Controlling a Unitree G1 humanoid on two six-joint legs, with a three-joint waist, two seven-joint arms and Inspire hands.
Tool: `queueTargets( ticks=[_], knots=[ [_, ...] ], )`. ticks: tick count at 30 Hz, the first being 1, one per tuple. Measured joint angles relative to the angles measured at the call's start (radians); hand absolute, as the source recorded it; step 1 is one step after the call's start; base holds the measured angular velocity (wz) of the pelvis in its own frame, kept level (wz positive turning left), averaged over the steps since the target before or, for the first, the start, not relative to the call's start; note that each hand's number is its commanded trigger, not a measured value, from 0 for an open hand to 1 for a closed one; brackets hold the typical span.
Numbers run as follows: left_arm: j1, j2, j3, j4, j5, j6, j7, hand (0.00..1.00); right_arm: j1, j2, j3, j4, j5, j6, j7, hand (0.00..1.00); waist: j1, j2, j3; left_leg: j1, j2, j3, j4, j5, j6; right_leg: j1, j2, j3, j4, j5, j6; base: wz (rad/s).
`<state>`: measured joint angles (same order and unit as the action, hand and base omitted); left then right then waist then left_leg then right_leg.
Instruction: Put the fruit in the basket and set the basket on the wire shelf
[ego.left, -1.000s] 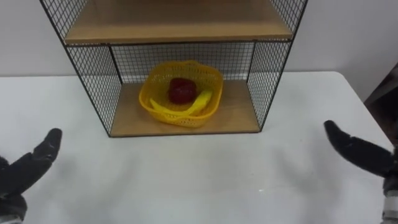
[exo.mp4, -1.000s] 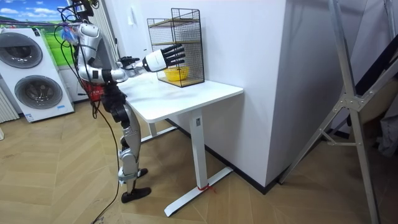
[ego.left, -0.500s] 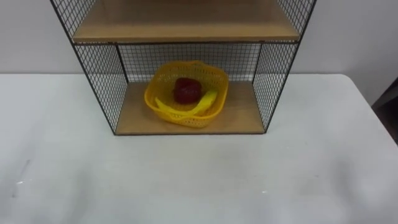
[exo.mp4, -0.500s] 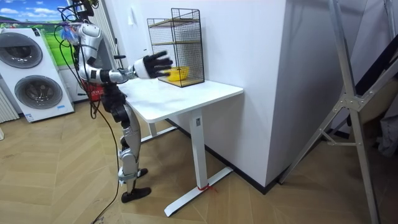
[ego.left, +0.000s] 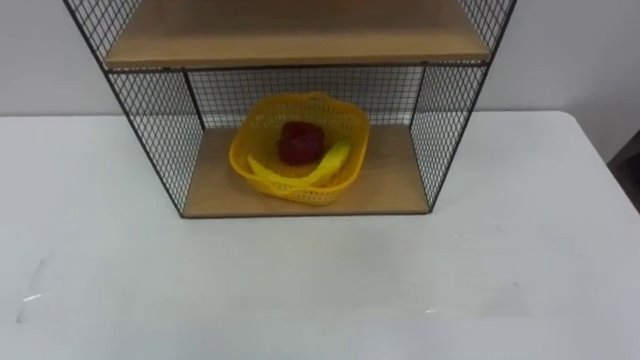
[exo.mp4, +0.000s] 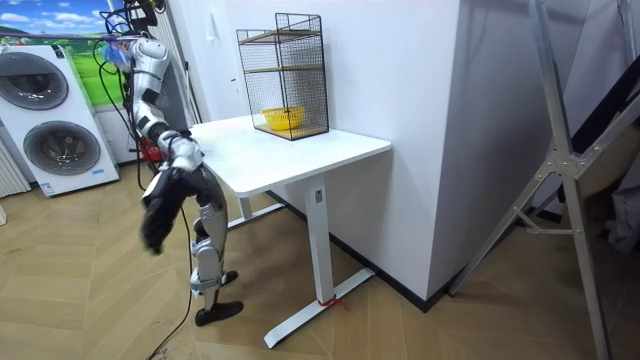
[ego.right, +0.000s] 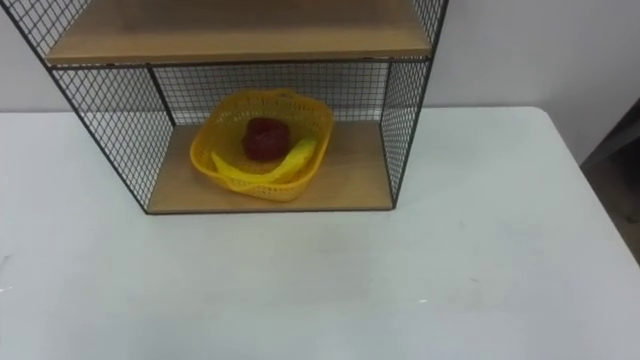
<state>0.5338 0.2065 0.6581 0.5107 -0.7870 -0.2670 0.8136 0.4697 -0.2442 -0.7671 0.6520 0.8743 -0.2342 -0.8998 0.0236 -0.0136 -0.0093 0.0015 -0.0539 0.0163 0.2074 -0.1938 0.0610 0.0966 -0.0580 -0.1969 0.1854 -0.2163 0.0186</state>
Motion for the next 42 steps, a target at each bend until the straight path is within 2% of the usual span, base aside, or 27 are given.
queueTargets(
  ticks=[3,6,9,11,13,14,16,19,21,25,29,31,33,35,39,42],
  knots=[
    [-0.002,-0.004,-0.012,0.138,-0.014,0.007,-0.042,0.0,-0.004,0.0,0.001,0.141,0.02,0.013,0.023,0.0,-0.019,0.003,0.0006,0.0,-0.003,0.001,0.008,0.0,0.0,0.0,-0.003,0.006,0.002,-0.007,-0.001,-0.01],
    [-0.006,-0.014,-0.048,0.247,-0.022,0.01,-0.089,0.0,-0.01,0.002,0.025,0.275,0.076,0.017,0.052,0.0,-0.023,0.002,0.0003,-0.006,-0.003,0.002,0.017,-0.002,0.0,-0.008,-0.011,0.007,0.011,-0.013,0.001,0.0],
    [-0.029,-0.025,-0.093,0.367,-0.03,0.032,-0.147,0.0,-0.035,0.017,0.069,0.381,0.098,0.021,0.077,0.0,-0.034,0.0,-0.001,-0.007,-0.004,0.004,0.017,0.0,0.002,-0.011,-0.015,0.007,0.02,-0.013,0.001,0.0],
    [-0.04,-0.034,-0.131,0.445,-0.029,0.052,-0.193,0.0,-0.066,0.025,0.093,0.445,0.107,0.043,0.107,0.0,-0.046,-0.002,-0.0021,-0.006,-0.004,0.004,0.017,0.0,0.002,-0.009,-0.014,0.007,0.02,-0.013,0.002,0.0],
    [-0.063,-0.043,-0.15,0.541,-0.022,0.099,-0.267,0.0,-0.089,0.044,0.1,0.517,0.12,0.083,0.163,0.0,-0.041,-0.005,-0.0044,0.006,-0.004,0.008,0.014,0.0,0.003,-0.002,-0.013,0.018,0.021,-0.012,0.002,-0.09],
    [-0.064,-0.046,-0.151,0.57,-0.012,0.111,-0.288,0.0,-0.097,0.047,0.105,0.535,0.119,0.092,0.176,0.0,-0.039,-0.006,-0.0044,0.01,-0.003,0.01,0.014,0.0,0.002,0.003,-0.011,0.021,0.019,-0.012,0.002,-0.13],
    [-0.066,-0.064,-0.167,0.638,0.071,0.162,-0.37,0.0,-0.12,0.062,0.17,0.595,0.103,0.134,0.241,0.0,-0.042,-0.008,-0.0044,0.028,-0.002,0.014,0.014,-0.004,0.002,0.019,-0.012,0.022,0.017,-0.013,0.002,-0.04],
    [-0.074,-0.084,-0.198,0.652,0.154,0.217,-0.445,0.0,-0.15,0.064,0.246,0.66,0.096,0.183,0.329,0.0,-0.042,-0.011,-0.0043,0.036,-0.006,0.009,0.015,-0.005,0.003,0.03,-0.012,0.017,0.017,-0.016,0.004,0.05],
    [-0.095,-0.103,-0.236,0.653,0.236,0.266,-0.51,0.0,-0.201,0.066,0.326,0.712,0.051,0.227,0.427,0.0,-0.038,-0.012,-0.0035,0.036,-0.006,0.008,0.018,-0.007,-0.001,0.03,-0.012,0.017,0.016,-0.015,0.004,0.0],
    [-0.155,-0.106,-0.288,0.651,0.369,0.331,-0.605,0.0,-0.245,0.074,0.436,0.717,-0.029,0.295,0.592,0.0,-0.02,-0.011,-0.0026,0.045,-0.004,0.007,0.029,-0.01,0.003,0.045,-0.007,0.017,0.015,-0.015,0.004,0.0],
    [-0.178,-0.104,-0.342,0.651,0.422,0.355,-0.654,0.0,-0.268,0.074,0.508,0.708,-0.213,0.329,0.695,0.0,-0.018,-0.011,-0.0023,0.057,-0.003,0.008,0.028,-0.013,0.003,0.061,-0.002,0.017,0.0,-0.013,0.003,0.0],
    [-0.2,-0.104,-0.377,0.651,0.494,0.384,-0.67,0.0,-0.292,0.074,0.57,0.703,-0.377,0.352,0.734,0.0,-0.014,-0.012,-0.0005,0.058,-0.001,0.012,0.025,-0.014,0.002,0.06,-0.001,0.018,-0.001,-0.013,0.003,-0.05],
    [-0.22,-0.102,-0.417,0.651,0.522,0.399,-0.679,0.0,-0.308,0.075,0.614,0.702,-0.488,0.366,0.749,0.0,-0.014,-0.011,0.0004,0.058,0.0,0.012,0.024,-0.014,0.002,0.06,0.0,0.018,-0.002,-0.013,0.003,0.0],
    [-0.239,-0.098,-0.461,0.648,0.521,0.409,-0.692,0.0,-0.324,0.075,0.66,0.702,-0.559,0.369,0.75,0.0,-0.014,-0.009,0.0046,0.058,0.0,0.011,0.024,-0.014,0.001,0.061,0.001,0.017,-0.003,-0.013,0.003,0.0],
    [-0.261,-0.09,-0.55,0.648,0.526,0.419,-0.7,0.0,-0.35,0.075,0.755,0.698,-0.688,0.388,0.755,0.0,-0.013,-0.008,0.0068,0.056,0.002,0.012,0.022,-0.016,-0.001,0.063,0.005,0.02,-0.013,-0.012,0.001,0.0],
    [-0.276,-0.078,-0.599,0.648,0.55,0.425,-0.71,0.0,-0.367,0.075,0.802,0.699,-0.77,0.398,0.785,0.0,-0.013,-0.005,0.018,0.053,0.004,0.012,0.022,-0.017,-0.002,0.06,0.008,0.022,-0.015,-0.011,0.0,0.0]
  ],
)
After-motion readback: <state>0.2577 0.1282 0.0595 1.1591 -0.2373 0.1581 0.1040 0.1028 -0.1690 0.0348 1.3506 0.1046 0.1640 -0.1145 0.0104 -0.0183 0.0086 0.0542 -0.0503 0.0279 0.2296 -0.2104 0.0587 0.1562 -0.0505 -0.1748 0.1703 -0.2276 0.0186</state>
